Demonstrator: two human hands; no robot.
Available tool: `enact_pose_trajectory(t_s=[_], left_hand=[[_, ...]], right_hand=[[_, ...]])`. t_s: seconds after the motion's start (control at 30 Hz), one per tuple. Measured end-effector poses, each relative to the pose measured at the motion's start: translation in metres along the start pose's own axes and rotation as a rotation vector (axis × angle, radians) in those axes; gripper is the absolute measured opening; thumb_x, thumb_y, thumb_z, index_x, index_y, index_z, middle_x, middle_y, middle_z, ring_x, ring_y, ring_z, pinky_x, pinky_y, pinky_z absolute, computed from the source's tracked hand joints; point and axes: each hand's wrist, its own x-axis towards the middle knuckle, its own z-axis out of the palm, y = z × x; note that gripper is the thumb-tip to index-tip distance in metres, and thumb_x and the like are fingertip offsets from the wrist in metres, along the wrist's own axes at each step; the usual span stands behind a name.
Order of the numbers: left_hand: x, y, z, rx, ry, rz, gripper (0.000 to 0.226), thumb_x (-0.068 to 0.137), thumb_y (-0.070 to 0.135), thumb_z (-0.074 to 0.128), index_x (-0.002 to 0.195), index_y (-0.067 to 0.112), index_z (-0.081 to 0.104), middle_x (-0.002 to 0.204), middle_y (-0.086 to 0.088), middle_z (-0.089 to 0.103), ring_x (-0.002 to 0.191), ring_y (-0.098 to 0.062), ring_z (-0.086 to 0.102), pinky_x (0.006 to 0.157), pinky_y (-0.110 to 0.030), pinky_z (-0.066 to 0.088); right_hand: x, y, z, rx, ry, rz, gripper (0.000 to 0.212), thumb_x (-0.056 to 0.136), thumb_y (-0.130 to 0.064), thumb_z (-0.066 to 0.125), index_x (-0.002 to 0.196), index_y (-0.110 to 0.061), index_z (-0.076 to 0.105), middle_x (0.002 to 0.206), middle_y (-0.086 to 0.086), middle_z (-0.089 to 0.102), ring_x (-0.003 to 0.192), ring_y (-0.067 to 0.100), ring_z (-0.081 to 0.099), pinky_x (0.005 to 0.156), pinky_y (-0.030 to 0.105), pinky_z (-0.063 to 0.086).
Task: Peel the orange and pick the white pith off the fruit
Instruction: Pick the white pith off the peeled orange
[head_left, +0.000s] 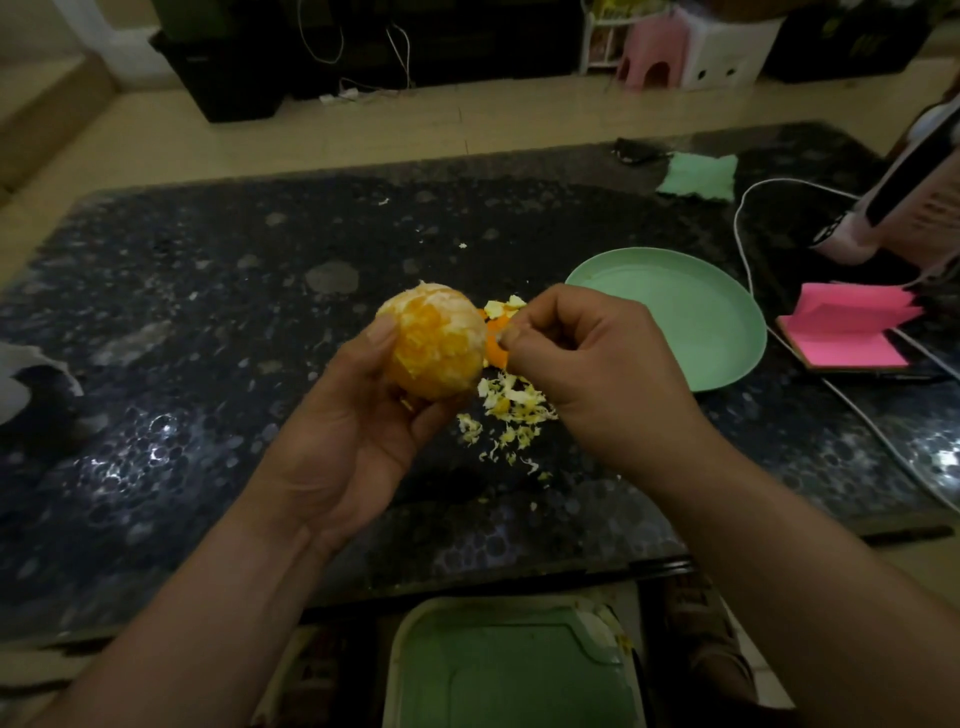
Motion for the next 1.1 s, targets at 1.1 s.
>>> enact_pose_trajectory(t_s=[1.1], left_hand=[[0.01, -0.003, -0.008, -0.103, 0.102, -0.052, 0.042, 0.095, 0.033, 0.064, 0.132, 0.015, 0.072, 0.137, -0.014, 0.07, 0.132, -0.035, 0.064, 0.091, -0.038, 0.063]], right_hand=[[0.012, 0.021, 0.005, -0.491, -0.05, -0.043, 0.01, 0.095, -0.028, 0.07, 0.104, -0.031, 0.067, 0.103, -0.015, 0.065, 0.094, 0.004, 0.061, 0.079, 0.028, 0.052]])
